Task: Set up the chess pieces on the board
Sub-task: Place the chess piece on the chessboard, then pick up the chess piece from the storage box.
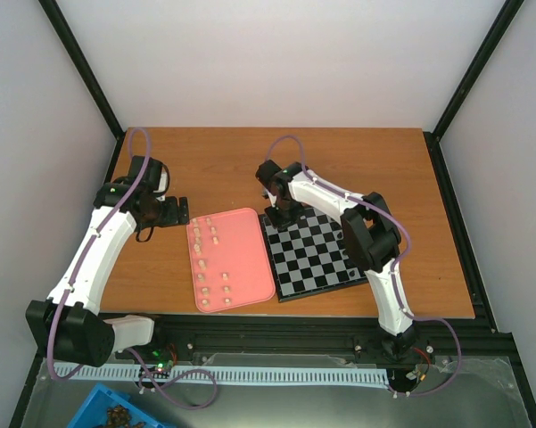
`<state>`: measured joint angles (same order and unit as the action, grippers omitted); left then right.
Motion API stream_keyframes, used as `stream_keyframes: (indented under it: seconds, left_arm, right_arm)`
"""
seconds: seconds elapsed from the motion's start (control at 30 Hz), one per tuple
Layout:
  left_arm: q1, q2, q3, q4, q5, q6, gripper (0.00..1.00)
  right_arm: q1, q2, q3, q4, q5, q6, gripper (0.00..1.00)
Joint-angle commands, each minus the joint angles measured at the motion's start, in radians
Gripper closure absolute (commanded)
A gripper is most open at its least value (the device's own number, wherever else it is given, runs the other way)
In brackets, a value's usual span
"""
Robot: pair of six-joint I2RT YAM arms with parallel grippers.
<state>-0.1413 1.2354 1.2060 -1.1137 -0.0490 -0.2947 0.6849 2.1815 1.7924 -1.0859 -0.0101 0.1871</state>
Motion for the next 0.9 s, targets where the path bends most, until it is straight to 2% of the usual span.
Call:
stream_keyframes:
  seconds: [0.0, 0.13, 0.23, 0.4, 0.53, 0.73, 0.87]
  left_arm:
    - [0.002, 0.001, 0.013, 0.018, 0.0, 0.011, 0.0]
    - [0.002, -0.002, 0.012, 0.016, 0.001, 0.011, 0.0]
    - [0.002, -0.005, 0.011, 0.014, 0.001, 0.011, 0.0]
    - [0.002, -0.007, 0.013, 0.012, 0.007, 0.01, 0.0]
    - [0.002, -0.004, 0.018, 0.012, 0.015, 0.007, 0.0]
    - [0.002, -0.003, 0.025, 0.009, 0.018, 0.005, 0.0]
    - [0.002, -0.001, 0.029, 0.008, 0.018, 0.004, 0.0]
  right_arm:
    - [-0.007, -0.036, -0.009, 0.003, -0.014, -0.01, 0.76]
    - [-0.003, -0.073, -0.009, -0.007, -0.02, -0.008, 0.56]
    - [0.003, -0.115, -0.003, -0.017, 0.003, 0.005, 0.48]
    - [0.035, -0.146, 0.089, -0.077, 0.036, 0.009, 0.43]
    - [0.107, -0.074, 0.242, -0.111, -0.023, -0.002, 0.38]
    - [0.219, 0.059, 0.334, -0.006, -0.188, 0.004, 0.33]
    - [0.249, 0.15, 0.375, 0.057, -0.23, 0.018, 0.34]
